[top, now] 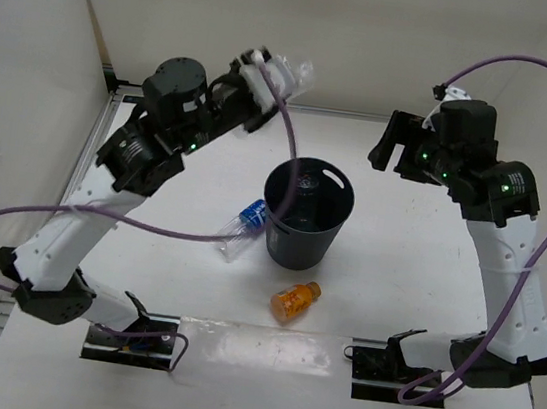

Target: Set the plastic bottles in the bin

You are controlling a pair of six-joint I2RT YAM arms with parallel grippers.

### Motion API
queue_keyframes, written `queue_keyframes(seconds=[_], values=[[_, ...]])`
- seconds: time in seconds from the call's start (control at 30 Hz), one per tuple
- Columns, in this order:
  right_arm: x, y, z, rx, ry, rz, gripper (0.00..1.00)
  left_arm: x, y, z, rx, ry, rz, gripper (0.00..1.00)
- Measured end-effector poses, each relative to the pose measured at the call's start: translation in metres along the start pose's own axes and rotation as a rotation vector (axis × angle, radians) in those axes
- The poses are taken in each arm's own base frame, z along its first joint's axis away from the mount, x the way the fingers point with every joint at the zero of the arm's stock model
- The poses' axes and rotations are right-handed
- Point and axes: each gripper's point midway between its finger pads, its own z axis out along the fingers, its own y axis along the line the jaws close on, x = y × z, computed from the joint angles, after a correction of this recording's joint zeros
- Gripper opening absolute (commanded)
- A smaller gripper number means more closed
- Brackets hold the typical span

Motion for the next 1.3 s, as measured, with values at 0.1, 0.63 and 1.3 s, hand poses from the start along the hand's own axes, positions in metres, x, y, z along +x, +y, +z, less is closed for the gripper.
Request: queue_keyframes(seconds=[0.1, 0.63, 1.3], values=[[0.001, -0.010, -0.004, 0.021, -0.008, 0.035, 0.90, -0.014, 0.005, 0.032, 0.011, -0.138, -0.191, 0.03], [0.008, -0.023, -0.013, 0.050, -0.013, 0.060, 0.90, 0.029, -0.069, 0.073, 0.256, -0.223, -0.890, 0.45], [0.012, -0.021, 0.000, 0.052, 0.025, 0.054, 0.90, 0.088, 0.034, 0.027, -0.102, -0.102, -0.797, 1.00]])
